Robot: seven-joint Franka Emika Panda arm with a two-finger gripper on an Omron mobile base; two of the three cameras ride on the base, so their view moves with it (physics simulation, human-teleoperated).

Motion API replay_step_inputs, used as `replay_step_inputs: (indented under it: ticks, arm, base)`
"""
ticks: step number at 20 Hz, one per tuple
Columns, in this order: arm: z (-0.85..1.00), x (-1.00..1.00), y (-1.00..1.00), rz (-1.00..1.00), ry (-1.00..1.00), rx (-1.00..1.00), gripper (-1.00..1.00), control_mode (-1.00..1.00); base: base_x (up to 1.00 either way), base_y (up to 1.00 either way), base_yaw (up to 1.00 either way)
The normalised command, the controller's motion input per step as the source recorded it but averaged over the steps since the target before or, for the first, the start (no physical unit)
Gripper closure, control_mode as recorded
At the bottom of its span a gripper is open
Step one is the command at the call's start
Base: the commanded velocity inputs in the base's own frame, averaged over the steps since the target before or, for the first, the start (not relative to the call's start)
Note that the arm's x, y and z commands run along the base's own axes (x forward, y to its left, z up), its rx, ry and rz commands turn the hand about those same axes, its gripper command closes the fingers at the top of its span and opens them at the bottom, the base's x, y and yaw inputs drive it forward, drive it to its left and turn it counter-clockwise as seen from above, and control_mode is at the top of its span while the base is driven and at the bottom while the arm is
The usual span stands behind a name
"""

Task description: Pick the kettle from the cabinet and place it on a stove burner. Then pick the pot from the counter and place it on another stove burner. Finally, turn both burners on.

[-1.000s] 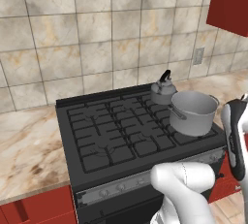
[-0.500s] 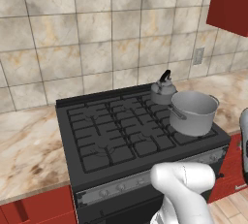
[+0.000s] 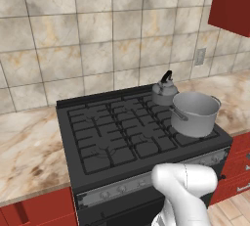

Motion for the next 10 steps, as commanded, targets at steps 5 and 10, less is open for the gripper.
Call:
replay_step_inputs:
  ticks: [5,10]
  arm:
    - [-0.22,-0.29,0.00,0.00,-0.11,0.09,-1.00,-1.00]
    - [-0.08,-0.24,-0.01,0.00,-0.07,0.07,-1.00,-1.00]
  base:
    - [0.00,0.00,0.00]
    - [0.00,0.00,0.00]
